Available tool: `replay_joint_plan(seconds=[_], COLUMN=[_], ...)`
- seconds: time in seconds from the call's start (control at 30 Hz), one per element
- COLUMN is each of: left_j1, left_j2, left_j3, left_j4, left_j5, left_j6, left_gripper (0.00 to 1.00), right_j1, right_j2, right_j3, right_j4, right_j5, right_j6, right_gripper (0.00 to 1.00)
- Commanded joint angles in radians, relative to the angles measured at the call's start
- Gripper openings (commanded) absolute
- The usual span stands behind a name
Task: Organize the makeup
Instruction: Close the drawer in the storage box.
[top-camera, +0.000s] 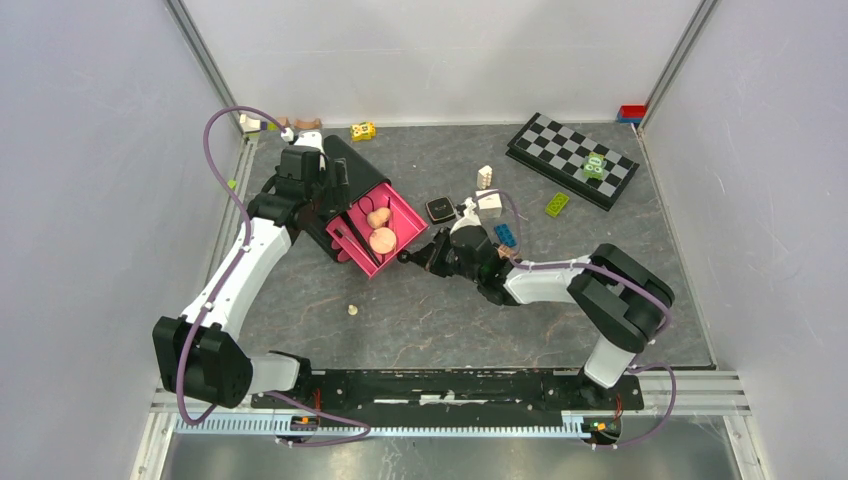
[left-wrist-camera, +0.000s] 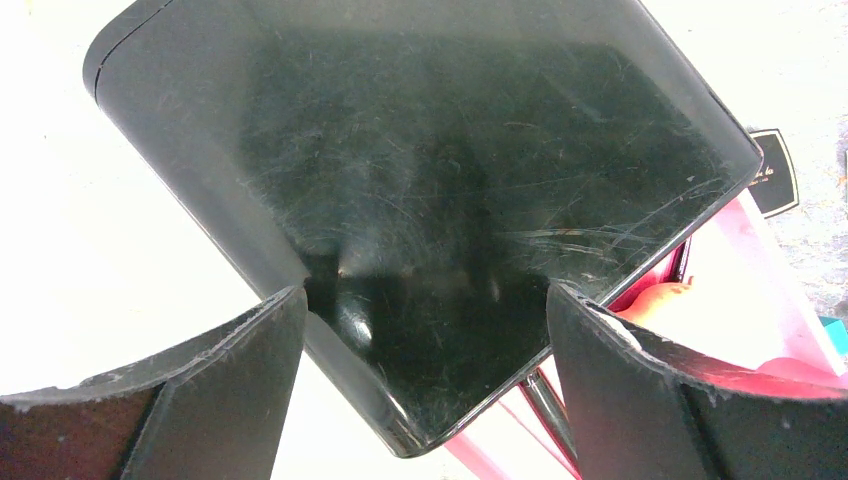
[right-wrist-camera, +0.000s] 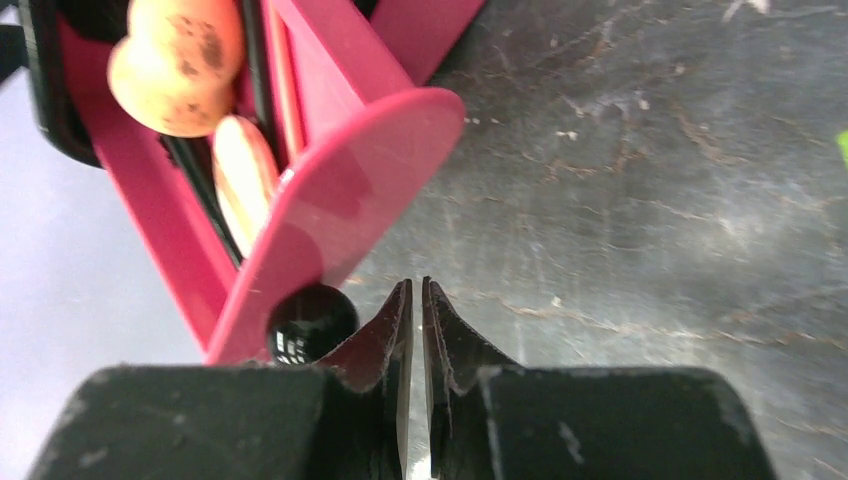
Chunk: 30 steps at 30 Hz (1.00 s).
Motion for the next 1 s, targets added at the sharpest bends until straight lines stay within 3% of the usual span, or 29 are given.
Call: replay_joint_plan(seconds=[0.0, 0.2, 0.63, 0.97], left_j1=[-0.007, -0.007, -0.007, -0.007], left_j2=[0.028, 0.028, 0.029, 0.037], left_j3=[-0.007, -0.007, -0.007, -0.009], left_j4=[-0.049, -0.049, -0.049, -0.049], left_j5=[-0.017, -0.019, -0.021, -0.03], left_j6=[0.025, 0.026, 0.026, 0.031], left_gripper=[0.94, 0.94, 0.94, 0.94], right_j1=[-0.002, 0.0, -0.001, -0.043], right_j2=[0.041, 0.068, 0.06, 0.196], right_j3=[-0.007, 0.023, 0.123, 0.262], right_j4=[0.233, 0.308, 0.27, 0.249], right_j5=[-0.061, -0.098, -0.088, -0.147], right_j6=[0.142, 0.161, 0.097, 0.091], right_gripper=[0.13, 0.12, 0.12, 0.14])
